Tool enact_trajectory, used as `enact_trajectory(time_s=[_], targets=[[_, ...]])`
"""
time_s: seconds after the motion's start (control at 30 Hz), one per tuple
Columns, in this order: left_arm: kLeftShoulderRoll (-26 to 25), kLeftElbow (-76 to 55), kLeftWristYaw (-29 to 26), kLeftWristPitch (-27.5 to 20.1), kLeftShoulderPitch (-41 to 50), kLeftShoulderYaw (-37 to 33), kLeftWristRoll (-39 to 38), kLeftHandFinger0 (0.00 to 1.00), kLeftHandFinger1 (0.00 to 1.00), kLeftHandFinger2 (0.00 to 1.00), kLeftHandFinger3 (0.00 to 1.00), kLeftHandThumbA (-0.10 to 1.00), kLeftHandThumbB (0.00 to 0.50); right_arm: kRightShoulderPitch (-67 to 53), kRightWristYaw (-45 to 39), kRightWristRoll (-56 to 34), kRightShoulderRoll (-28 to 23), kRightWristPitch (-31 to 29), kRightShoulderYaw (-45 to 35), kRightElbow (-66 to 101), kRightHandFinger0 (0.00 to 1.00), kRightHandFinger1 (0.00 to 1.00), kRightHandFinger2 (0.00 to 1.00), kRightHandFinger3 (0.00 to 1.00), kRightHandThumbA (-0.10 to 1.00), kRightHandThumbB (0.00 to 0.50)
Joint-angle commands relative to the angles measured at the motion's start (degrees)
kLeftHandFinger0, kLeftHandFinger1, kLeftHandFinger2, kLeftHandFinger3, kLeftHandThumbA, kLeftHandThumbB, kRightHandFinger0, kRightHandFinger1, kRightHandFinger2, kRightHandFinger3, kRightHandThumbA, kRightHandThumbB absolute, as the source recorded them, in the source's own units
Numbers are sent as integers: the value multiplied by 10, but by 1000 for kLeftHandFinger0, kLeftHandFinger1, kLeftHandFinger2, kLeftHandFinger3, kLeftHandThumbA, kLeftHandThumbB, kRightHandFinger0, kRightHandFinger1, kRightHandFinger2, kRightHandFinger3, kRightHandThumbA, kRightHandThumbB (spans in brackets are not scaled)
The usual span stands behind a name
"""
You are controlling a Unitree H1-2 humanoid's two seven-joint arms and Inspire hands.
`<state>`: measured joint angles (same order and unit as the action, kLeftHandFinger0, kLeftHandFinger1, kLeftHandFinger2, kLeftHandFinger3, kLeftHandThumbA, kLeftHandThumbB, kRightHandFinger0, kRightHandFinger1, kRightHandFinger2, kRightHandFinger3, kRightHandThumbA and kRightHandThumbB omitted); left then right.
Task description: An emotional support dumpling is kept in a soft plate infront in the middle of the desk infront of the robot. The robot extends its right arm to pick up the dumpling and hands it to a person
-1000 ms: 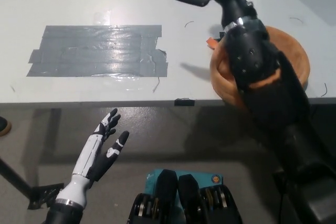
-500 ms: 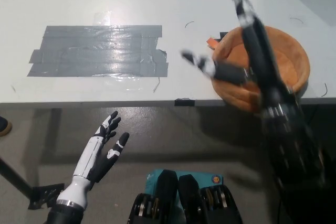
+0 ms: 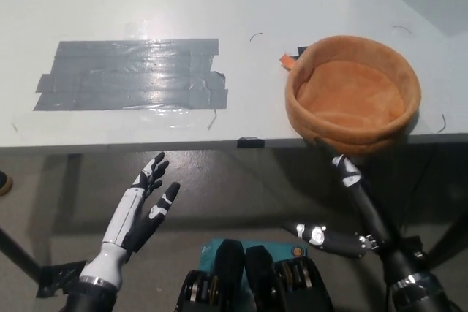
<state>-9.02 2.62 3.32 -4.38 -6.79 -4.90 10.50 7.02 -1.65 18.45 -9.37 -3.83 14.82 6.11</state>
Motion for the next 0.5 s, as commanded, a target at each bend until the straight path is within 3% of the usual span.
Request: enact_trajectory(time_s=[0.0, 0.07, 0.23, 0.47], targets=[[-3, -6, -2, -19, -2, 4, -4, 1000, 1000, 1000, 1000, 858, 19, 24, -20, -41, 3, -48, -5, -55, 1000, 1000, 1000, 1000, 1000, 351], [-2, -3, -2, -21, -3, 3, -3, 1000, 1000, 1000, 1000, 857, 16, 29, -25, -41, 1, -47, -5, -85, 1000, 1000, 1000, 1000, 1000, 354], [0, 0, -6, -23, 2, 1, 3, 1000, 1000, 1000, 1000, 832, 7, 26, -68, -81, -4, -17, -8, -101, 1000, 1000, 1000, 1000, 1000, 297], [2, -10, -2, -16, 19, -3, 0, 1000, 1000, 1000, 1000, 832, 13, 10, -74, -96, -1, -13, -18, -102, 1000, 1000, 1000, 1000, 1000, 317]])
